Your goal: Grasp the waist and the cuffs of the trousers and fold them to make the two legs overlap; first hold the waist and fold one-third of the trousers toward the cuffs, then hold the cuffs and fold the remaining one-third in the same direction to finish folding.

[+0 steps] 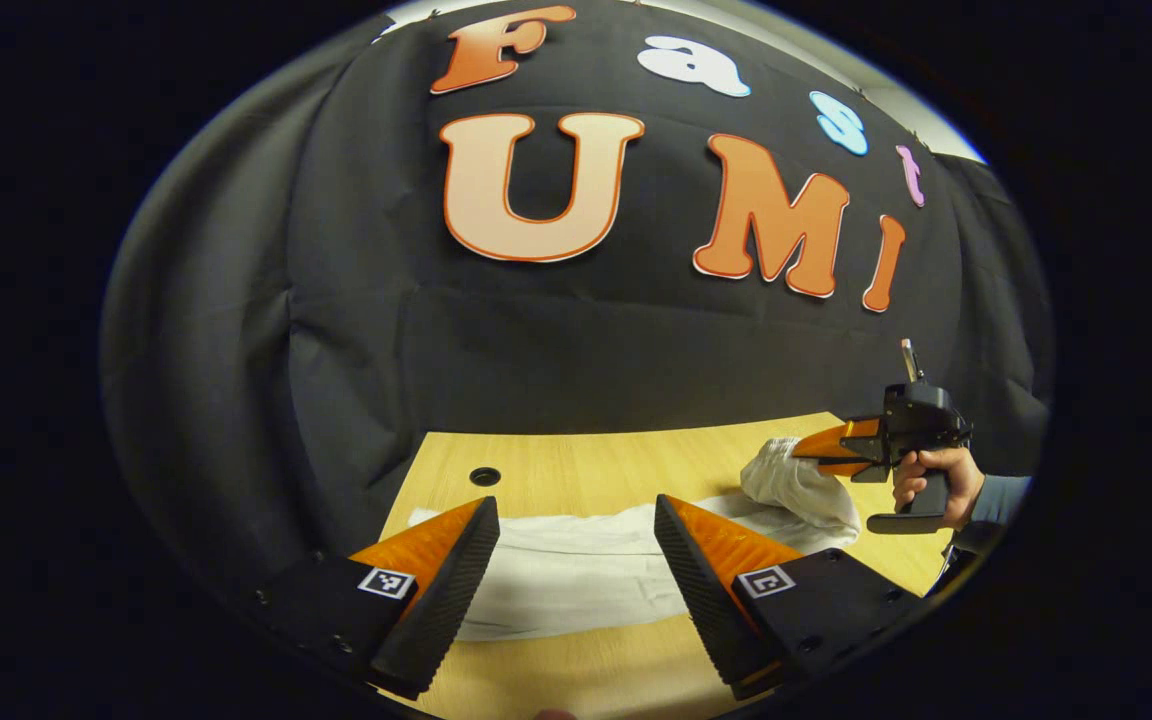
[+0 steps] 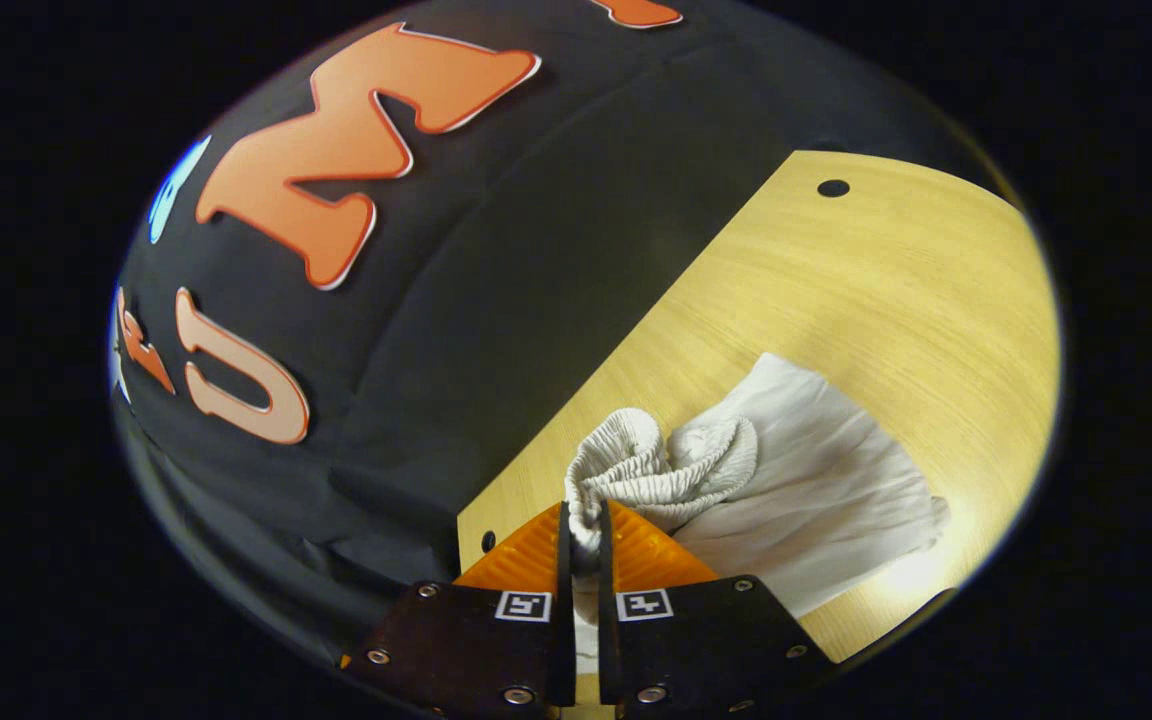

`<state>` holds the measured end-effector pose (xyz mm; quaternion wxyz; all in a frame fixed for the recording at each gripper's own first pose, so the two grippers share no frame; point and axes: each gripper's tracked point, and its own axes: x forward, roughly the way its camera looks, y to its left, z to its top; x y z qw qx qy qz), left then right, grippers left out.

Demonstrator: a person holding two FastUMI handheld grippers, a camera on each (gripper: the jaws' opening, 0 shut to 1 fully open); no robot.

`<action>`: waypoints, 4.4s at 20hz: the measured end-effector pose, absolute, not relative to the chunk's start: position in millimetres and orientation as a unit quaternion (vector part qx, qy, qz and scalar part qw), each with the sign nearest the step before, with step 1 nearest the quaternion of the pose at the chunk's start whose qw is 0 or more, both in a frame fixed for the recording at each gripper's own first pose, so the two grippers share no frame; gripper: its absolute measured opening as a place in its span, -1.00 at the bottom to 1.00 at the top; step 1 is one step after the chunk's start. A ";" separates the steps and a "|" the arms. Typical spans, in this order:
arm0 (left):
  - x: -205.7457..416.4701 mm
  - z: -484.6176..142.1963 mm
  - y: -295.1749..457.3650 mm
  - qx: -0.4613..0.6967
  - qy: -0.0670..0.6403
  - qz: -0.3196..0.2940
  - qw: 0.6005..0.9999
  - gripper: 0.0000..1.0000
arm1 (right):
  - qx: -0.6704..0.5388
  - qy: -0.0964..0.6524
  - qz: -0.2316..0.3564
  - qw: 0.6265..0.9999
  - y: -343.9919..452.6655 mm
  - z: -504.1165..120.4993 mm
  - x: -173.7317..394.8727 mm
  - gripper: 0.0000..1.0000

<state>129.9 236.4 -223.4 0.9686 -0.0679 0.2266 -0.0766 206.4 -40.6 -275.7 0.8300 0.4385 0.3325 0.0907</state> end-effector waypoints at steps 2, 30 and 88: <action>125.5 -234.6 249.6 -0.075 0.239 -0.064 0.966 1.00 | 0.434 0.352 0.109 0.822 -36.3 -276.8 203.4 -0.73; 110.5 -484.8 372.2 -0.483 0.464 0.129 0.731 0.98 | 0.337 0.291 0.054 0.894 -168.9 -248.2 137.8 0.85; 209.3 -278.9 -192.2 -0.243 0.432 -0.291 0.818 -0.80 | 0.304 0.308 0.026 0.901 -397.4 -297.7 94.7 0.97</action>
